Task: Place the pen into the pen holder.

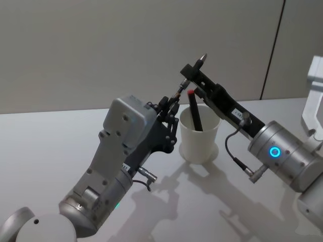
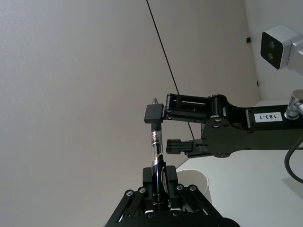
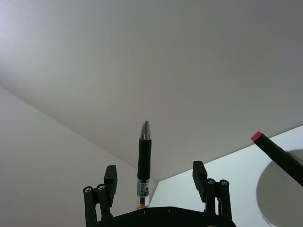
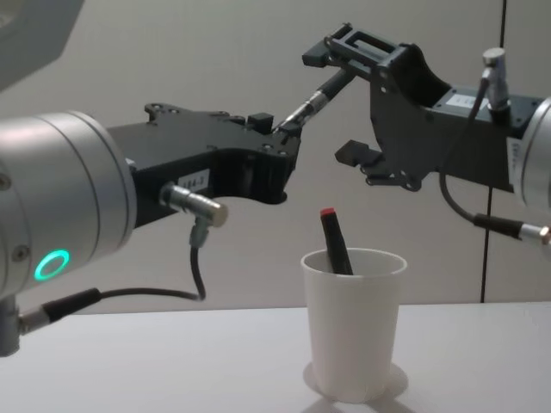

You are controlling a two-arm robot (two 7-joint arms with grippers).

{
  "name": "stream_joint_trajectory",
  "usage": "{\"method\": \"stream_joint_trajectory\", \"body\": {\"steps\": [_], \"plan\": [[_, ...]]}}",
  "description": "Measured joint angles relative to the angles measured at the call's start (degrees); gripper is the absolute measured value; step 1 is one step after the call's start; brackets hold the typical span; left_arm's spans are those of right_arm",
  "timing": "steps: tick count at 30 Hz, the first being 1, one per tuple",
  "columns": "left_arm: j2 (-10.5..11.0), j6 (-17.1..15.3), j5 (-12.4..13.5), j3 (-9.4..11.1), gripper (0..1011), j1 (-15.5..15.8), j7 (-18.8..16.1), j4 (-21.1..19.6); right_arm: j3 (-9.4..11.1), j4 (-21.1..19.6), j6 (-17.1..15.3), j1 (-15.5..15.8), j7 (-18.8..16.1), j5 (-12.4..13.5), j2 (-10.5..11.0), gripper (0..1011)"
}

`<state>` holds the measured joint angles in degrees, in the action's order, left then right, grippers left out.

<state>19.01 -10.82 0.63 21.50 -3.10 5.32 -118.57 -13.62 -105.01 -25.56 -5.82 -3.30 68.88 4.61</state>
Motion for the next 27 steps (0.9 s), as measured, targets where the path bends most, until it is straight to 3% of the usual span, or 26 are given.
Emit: {"method": "stream_joint_trajectory", "body": {"steps": [10, 27], "plan": [[0.0, -0.2, 0.3, -0.2, 177, -0.2, 0.5, -0.3, -0.9, 0.8, 1.6, -0.1, 0.6, 2.2, -0.7, 1001], [-0.2, -0.5, 0.7, -0.5, 177, -0.5, 1.0, -0.6, -2.2, 2.0, 3.0, -1.1, 0.7, 3.6, -0.9, 1002]]}}
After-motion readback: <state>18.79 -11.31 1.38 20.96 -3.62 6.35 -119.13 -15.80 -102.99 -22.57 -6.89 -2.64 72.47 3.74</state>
